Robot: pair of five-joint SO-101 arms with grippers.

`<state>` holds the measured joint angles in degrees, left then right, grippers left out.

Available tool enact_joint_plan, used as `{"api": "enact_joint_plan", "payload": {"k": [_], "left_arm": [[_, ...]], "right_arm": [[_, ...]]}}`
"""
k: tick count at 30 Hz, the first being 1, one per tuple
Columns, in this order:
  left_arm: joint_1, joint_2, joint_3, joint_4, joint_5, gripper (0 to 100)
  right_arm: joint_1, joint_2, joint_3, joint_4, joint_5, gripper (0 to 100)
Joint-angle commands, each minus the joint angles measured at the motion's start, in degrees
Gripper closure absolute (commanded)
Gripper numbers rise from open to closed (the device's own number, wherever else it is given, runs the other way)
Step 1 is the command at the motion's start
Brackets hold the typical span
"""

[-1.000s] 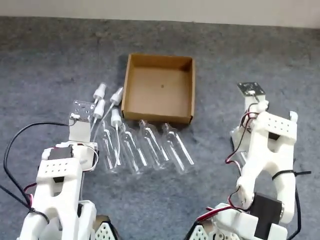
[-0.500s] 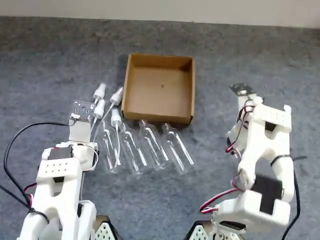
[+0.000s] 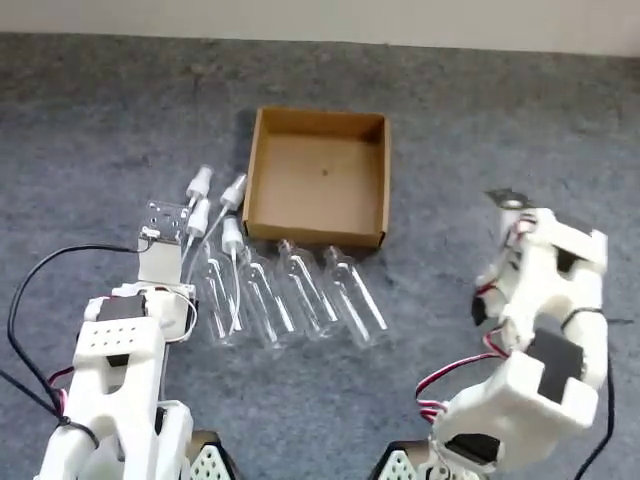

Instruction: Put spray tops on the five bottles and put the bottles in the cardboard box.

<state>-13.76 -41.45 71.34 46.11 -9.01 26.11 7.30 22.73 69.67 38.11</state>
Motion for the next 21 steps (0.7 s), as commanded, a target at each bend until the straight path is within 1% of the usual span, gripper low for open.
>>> {"api": "enact_joint_plan", "payload": {"k": [1, 4, 7, 13, 21], "left_arm": [[1.3, -1.3, -0.2, -0.8, -0.4, 100], [1.3, -1.3, -0.2, -0.8, -0.4, 100], [1.3, -1.3, -0.2, -0.8, -0.4, 100], [1.3, -1.3, -0.2, -0.8, -0.4, 100], [1.3, -1.3, -0.2, -0.8, -0.4, 100]], "right_arm": [[5.3, -0.7, -3.3, -2.9, 0.5, 91.9], [7.3, -0.6, -5.7, -2.7, 0.4, 91.8], [7.5, -0.6, -7.2, -2.5, 0.4, 90.7], [5.7, -0.5, -7.0, -2.4, 0.5, 74.3], [2.4, -0.7, -7.4, -2.4, 0.4, 73.5]]}}
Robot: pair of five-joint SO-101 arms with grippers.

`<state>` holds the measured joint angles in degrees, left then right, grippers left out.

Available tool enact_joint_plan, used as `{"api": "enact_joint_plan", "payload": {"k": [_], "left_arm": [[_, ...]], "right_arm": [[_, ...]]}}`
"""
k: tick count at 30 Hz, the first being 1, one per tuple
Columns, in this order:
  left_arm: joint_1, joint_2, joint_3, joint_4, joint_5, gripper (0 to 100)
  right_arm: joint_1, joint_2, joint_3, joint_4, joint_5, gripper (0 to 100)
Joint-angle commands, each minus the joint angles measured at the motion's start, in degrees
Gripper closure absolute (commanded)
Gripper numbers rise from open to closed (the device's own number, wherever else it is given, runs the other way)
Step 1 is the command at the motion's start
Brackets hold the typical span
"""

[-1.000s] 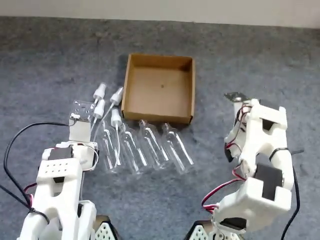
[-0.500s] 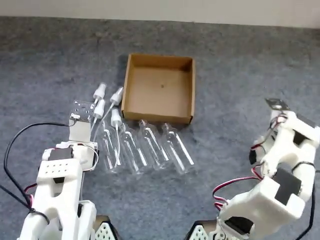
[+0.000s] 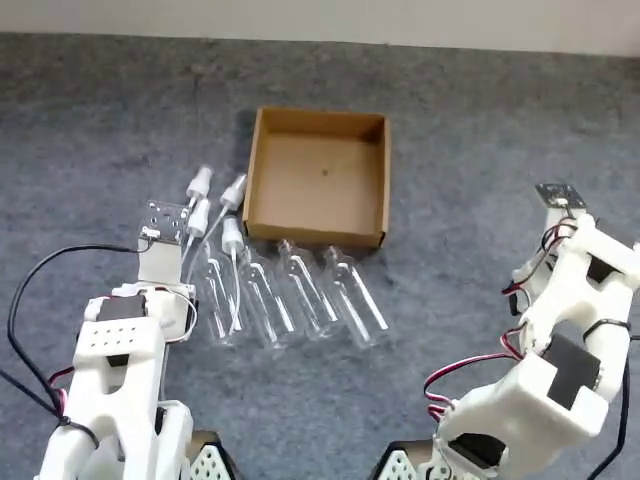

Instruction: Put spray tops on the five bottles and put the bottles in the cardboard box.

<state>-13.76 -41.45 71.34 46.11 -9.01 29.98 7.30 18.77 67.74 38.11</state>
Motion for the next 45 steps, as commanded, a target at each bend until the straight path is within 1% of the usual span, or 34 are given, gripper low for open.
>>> {"api": "enact_joint_plan", "payload": {"k": [1, 6, 10, 14, 17, 21, 28, 30, 35, 37, 40, 43, 45], "left_arm": [[1.3, -1.3, -0.2, -0.8, -0.4, 100], [1.3, -1.3, -0.2, -0.8, -0.4, 100], [1.3, -1.4, -0.2, -0.8, -0.4, 100], [1.3, -1.4, -0.2, -0.8, -0.4, 100], [1.3, -1.4, -0.2, -0.8, -0.4, 100], [1.3, -1.4, -0.2, -0.8, -0.4, 100], [1.3, -1.5, -0.2, -0.8, -0.4, 100], [1.3, -1.5, -0.2, -0.8, -0.4, 100], [1.3, -1.5, -0.2, -0.8, -0.4, 100], [1.3, -1.5, -0.2, -0.8, -0.4, 100], [1.3, -1.5, -0.2, -0.8, -0.4, 100], [1.3, -1.5, -0.2, -0.8, -0.4, 100], [1.3, -1.5, -0.2, -0.8, -0.4, 100]], "right_arm": [[-1.5, -0.7, -3.5, -0.4, 0.4, 73.5], [-2.6, -0.3, -8.1, 2.8, 0.4, 73.5], [-3.5, -0.3, -11.1, 2.9, 0.4, 73.5], [-4.2, -0.2, -11.1, 2.9, 0.5, 73.5], [-3.6, 1.6, -11.5, 3.3, 0.7, 73.5], [-2.9, 5.3, -11.6, 7.3, 6.0, 73.5], [-0.7, 6.8, -15.0, 8.0, 5.9, 73.9], [0.0, 6.8, -15.6, 8.0, 5.9, 77.3], [0.1, 7.2, -15.5, 8.0, 6.2, 89.6], [0.0, 7.2, -15.5, 8.0, 6.2, 92.1], [0.0, 7.2, -15.5, 8.1, 6.2, 90.2], [-0.1, 7.3, -15.4, 10.0, 6.5, 83.8], [-0.2, 7.3, -15.4, 12.0, 9.0, 79.9]]}}
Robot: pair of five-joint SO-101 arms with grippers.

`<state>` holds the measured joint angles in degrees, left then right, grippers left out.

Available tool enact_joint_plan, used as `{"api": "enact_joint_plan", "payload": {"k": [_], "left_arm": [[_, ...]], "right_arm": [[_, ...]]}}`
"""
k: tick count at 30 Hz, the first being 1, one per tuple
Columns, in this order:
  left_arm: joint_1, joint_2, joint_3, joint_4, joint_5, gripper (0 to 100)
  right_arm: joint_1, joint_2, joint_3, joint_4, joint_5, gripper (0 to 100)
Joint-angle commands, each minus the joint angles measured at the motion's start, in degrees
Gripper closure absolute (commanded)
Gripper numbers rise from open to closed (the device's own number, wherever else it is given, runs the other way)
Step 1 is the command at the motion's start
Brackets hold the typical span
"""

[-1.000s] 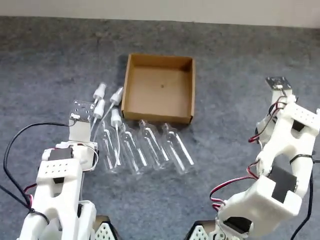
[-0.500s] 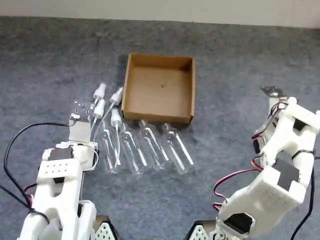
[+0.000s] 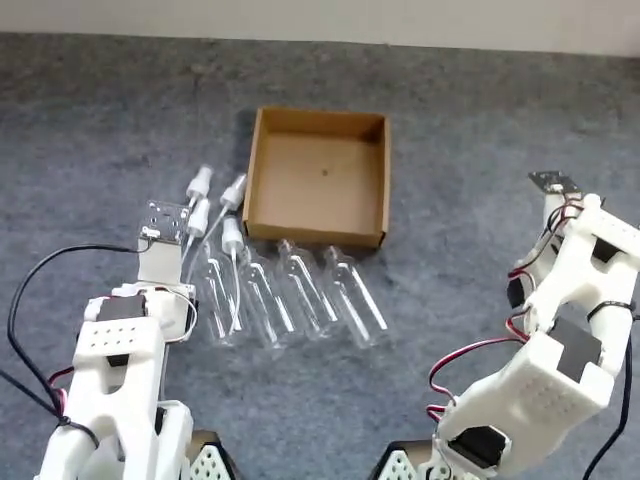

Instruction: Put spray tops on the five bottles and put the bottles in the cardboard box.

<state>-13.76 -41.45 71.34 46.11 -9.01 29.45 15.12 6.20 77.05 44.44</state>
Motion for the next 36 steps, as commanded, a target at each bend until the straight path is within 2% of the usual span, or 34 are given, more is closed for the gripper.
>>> {"api": "enact_joint_plan", "payload": {"k": [1, 14, 19, 29, 31, 36], "left_arm": [[1.3, -1.5, -0.2, -0.8, -0.4, 100], [1.3, -1.5, -0.1, -0.8, -0.4, 100], [1.3, -1.5, -0.1, -0.8, -0.4, 100], [1.3, -1.5, -0.1, -0.8, -0.4, 100], [1.3, -1.5, -0.1, -0.8, -0.4, 100], [1.3, -1.5, -0.1, -0.8, -0.4, 100]], "right_arm": [[0.3, -0.6, -2.9, 3.3, 3.5, 78.6], [0.3, -0.6, -2.7, 3.5, 4.1, 78.2], [0.4, -0.6, 0.2, 3.3, 7.9, 78.2], [0.3, -0.6, 6.4, -2.4, 8.1, 78.3], [0.3, -0.6, 6.6, -2.7, 8.1, 81.3], [0.2, -1.3, 5.9, -2.1, 6.1, 99.8]]}}
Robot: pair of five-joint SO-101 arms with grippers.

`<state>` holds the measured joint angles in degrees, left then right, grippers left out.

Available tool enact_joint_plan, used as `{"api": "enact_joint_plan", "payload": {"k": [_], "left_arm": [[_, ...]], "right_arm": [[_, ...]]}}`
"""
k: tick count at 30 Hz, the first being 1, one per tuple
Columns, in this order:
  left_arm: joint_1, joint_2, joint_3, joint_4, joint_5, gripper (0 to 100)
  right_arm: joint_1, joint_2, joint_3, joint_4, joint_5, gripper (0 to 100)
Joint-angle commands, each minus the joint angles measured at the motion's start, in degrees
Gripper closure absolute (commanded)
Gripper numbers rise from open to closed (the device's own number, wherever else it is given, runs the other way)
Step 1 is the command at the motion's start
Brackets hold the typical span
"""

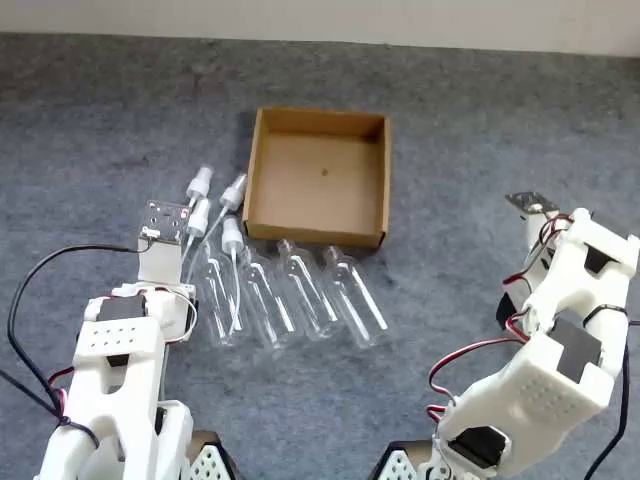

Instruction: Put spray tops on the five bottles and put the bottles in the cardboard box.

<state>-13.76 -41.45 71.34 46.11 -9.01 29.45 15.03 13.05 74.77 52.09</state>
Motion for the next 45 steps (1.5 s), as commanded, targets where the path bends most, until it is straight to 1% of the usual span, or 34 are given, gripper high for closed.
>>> {"api": "enact_joint_plan", "payload": {"k": [1, 4, 6, 10, 13, 15, 18, 21, 24, 28, 31, 33, 36, 41, 43, 45], "left_arm": [[1.3, -1.5, -0.1, -0.8, -0.4, 100], [1.3, -1.6, -0.6, -0.8, -0.4, 100], [1.0, -1.7, -1.4, -0.8, -0.2, 100], [1.1, -1.7, -7.6, -0.4, 0.7, 100], [1.3, -1.7, -14.6, 1.6, 4.7, 100], [1.5, -1.7, -21.1, 4.5, 6.8, 100], [2.0, -1.7, -31.8, 9.2, 11.3, 100], [2.0, -1.7, -42.1, 11.7, 17.5, 100], [2.0, -1.7, -50.1, 12.7, 23.6, 100], [2.2, -1.7, -56.1, 12.7, 33.1, 100], [4.4, -1.8, -57.6, 12.7, 39.4, 100], [6.6, -2.7, -58.1, 12.8, 41.7, 100], [9.8, -7.8, -57.7, 13.2, 42.8, 100], [11.9, -22.1, -55.8, 19.3, 42.5, 100], [11.6, -27.4, -50.1, 18.5, 42.3, 100], [11.6, -31.6, -43.4, 14.1, 41.5, 100]], "right_arm": [[0.0, -1.5, -2.6, 0.3, -3.8, 99.4], [-2.3, -3.5, -7.3, 3.2, -10.0, 99.5], [-6.1, -5.9, -10.6, 6.8, -13.5, 99.5], [-16.4, -14.4, -15.6, 9.8, -23.0, 99.5], [-25.9, -22.3, -15.8, 8.6, -31.1, 99.5], [-32.2, -27.3, -12.8, 5.8, -35.5, 99.5], [-41.6, -34.5, -6.5, 0.4, -40.0, 99.5], [-49.1, -41.5, 1.9, -4.8, -42.7, 99.5], [-54.5, -48.4, 12.5, -11.5, -44.0, 99.5], [-59.2, -58.6, 26.1, -19.7, -44.4, 99.5], [-61.0, -64.4, 33.6, -22.4, -44.4, 99.5], [-62.2, -66.9, 37.1, -23.3, -44.1, 99.5], [-63.4, -68.2, 39.9, -26.0, -44.0, 99.5], [-63.7, -68.4, 41.0, -28.3, -44.0, 99.5], [-64.3, -68.5, 41.0, -28.3, -44.0, 99.5], [-65.9, -68.5, 41.0, -28.3, -44.0, 99.5]]}}
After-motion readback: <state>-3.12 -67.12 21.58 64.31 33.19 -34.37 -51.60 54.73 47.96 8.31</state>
